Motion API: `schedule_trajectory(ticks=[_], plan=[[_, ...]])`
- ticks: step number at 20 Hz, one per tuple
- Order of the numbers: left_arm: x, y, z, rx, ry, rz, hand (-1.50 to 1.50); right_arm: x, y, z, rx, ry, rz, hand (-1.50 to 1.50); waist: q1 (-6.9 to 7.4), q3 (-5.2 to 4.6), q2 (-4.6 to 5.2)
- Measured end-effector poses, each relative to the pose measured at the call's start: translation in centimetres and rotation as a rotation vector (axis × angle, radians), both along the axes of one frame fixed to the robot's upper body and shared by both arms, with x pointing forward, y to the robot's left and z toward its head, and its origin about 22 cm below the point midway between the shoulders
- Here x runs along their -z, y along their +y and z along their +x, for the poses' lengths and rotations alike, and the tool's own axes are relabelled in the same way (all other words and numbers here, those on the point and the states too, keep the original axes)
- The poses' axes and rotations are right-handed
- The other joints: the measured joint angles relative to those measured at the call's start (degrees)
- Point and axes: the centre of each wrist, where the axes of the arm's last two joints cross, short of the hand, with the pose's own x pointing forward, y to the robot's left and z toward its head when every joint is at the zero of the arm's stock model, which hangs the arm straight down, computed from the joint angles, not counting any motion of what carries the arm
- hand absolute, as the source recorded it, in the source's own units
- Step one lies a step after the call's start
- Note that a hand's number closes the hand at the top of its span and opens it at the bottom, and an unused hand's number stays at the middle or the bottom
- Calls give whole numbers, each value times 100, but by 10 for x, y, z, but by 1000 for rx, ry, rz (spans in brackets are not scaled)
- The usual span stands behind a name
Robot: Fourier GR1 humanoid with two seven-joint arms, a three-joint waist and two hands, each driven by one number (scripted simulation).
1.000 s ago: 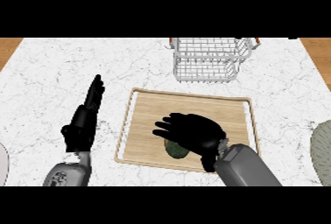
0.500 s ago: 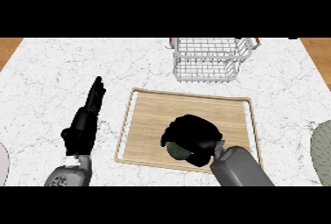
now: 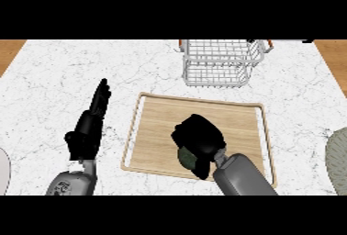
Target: Pick the squash from the tray and place it in the tiered basket
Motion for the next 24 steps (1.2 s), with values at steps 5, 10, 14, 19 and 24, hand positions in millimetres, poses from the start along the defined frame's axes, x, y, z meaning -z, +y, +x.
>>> schedule_trajectory(ticks=[5, 10, 14, 19, 24], plan=[[0, 1, 2, -4, 6, 4, 0, 1, -12, 13, 417, 13, -181, 150, -15, -13, -18], [0, -6, 3, 26, 2, 1, 0, -15, 0, 21, 719, -32, -265, 150, 155, 2, 22], [2, -11, 5, 38, -1, 4, 0, -43, 25, 24, 867, -130, -254, 150, 219, 11, 47], [4, -7, 4, 34, 3, 4, 0, -101, 47, 23, 899, -256, -120, 150, 166, 12, 30], [1, -6, 4, 19, 7, 0, 0, -163, 60, 20, 893, -353, 12, 150, 107, 10, 2]])
